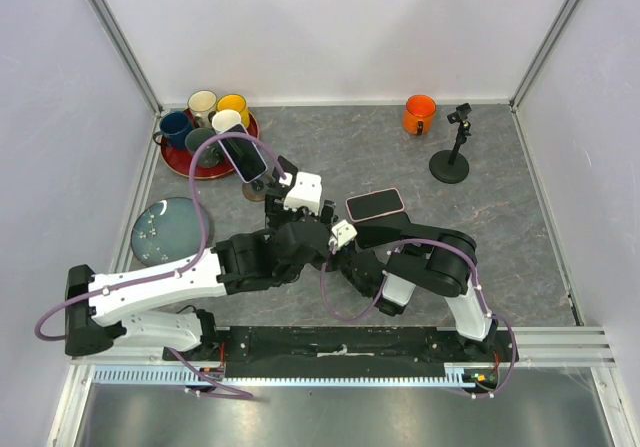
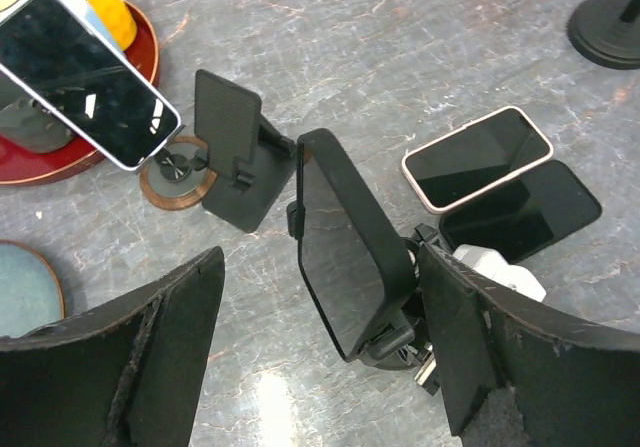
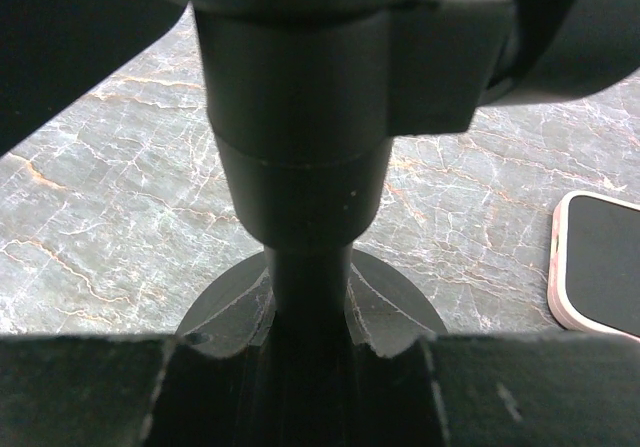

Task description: Remove the phone from the phone stand

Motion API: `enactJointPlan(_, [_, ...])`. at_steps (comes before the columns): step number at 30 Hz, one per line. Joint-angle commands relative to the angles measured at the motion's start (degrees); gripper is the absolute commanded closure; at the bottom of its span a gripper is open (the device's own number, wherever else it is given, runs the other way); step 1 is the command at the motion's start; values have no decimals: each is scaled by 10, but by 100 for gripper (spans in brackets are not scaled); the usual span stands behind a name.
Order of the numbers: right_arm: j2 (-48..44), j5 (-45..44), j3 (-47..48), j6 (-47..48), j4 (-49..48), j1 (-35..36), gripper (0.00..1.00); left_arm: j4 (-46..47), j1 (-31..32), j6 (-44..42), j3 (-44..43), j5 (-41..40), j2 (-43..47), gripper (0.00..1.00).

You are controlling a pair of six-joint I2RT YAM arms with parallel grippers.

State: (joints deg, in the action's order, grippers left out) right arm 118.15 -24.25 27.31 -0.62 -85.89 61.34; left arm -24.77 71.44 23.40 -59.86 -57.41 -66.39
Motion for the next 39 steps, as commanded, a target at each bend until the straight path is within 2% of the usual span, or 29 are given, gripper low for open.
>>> enactJointPlan(1, [46, -70, -24, 8, -148, -15, 100, -22, 12, 78, -18, -63, -15, 18])
enactJointPlan(9, [48, -68, -23, 8, -147, -14, 100, -34, 14, 107, -13, -57, -44, 24])
enactJointPlan(13, [48, -66, -23, 8, -148, -14, 100, -27, 14, 117, -11, -57, -61, 33])
enactJointPlan(18, [48, -62, -23, 8, -147, -15, 100, -24, 12, 119, -11, -52, -90, 39])
enactJointPlan(24, [48, -58, -23, 7, -147, -15, 100, -23, -15, 119, -3, -24, -80, 51])
enactJointPlan(27, [51, -50, -22, 8, -147, -15, 100, -11, -23, 97, 3, -17, -67, 68])
enactJointPlan(28, [52, -47, -20, 8, -147, -14, 100, -3, -26, 77, 7, -11, -56, 78])
enactJointPlan(30, [53, -46, -21, 7, -147, -14, 100, 28, -31, 56, 21, 15, -43, 88])
enactJointPlan(31, [53, -47, -21, 8, -147, -14, 100, 32, -38, 47, 26, 26, -33, 98])
enactJointPlan(32, [53, -48, -21, 8, -147, -14, 100, 36, -44, 42, 30, 53, -28, 98])
enactJointPlan(39, [57, -38, -20, 8, -144, -18, 100, 53, -82, -12, 58, 105, 19, 98])
